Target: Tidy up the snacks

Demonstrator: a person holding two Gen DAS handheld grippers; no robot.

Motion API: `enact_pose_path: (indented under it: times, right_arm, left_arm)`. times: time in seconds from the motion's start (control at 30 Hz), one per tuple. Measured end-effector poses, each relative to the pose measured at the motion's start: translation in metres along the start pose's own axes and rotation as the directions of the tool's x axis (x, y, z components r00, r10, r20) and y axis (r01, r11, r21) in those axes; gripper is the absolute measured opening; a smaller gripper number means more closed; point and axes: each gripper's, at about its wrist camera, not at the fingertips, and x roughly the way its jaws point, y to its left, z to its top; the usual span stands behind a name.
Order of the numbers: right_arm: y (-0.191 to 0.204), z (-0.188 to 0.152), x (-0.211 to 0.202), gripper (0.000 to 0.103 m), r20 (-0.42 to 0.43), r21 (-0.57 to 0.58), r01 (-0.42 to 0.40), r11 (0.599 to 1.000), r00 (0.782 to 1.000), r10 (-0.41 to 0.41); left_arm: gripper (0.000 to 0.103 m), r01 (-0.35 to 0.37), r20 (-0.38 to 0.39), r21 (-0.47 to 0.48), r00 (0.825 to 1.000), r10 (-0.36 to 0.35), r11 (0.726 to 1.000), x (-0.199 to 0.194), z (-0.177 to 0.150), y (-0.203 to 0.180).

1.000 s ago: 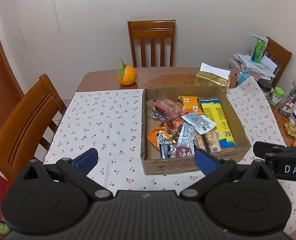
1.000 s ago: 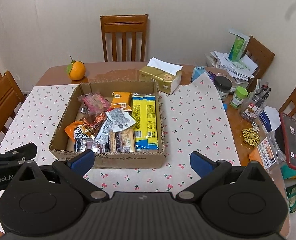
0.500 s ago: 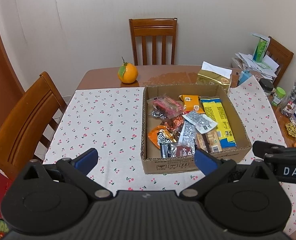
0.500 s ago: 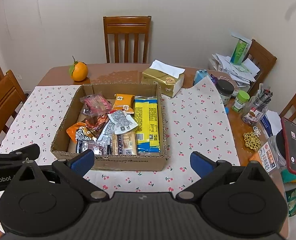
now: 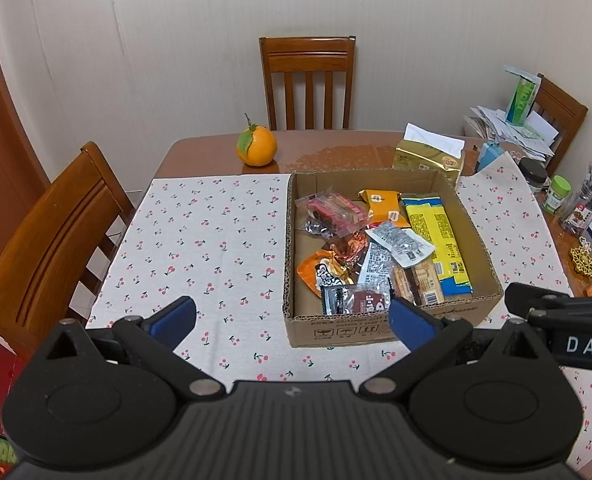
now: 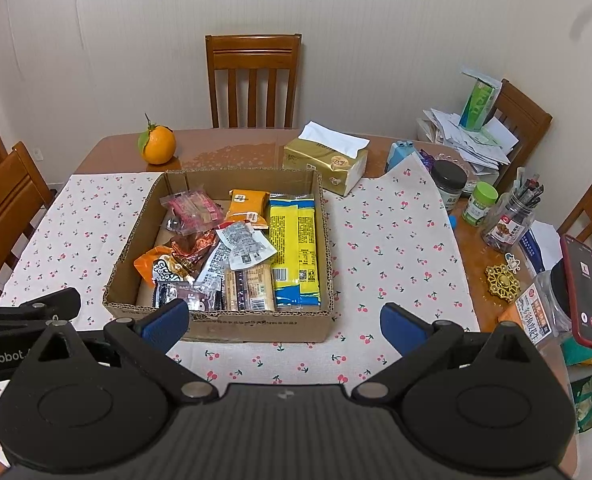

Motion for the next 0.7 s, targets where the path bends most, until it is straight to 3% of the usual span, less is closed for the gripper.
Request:
enact_pose_path:
  times: [0.7]
  right_arm:
    - [0.0006, 0.0007, -0.0017, 0.103, 0.005, 0.001, 0.001, 1.000, 1.000, -0.001]
  left_arm:
    - [0.102, -0.002, -0.002, -0.004, 1.000, 0.002, 1.000, 0.0000, 0.0000, 0.0017]
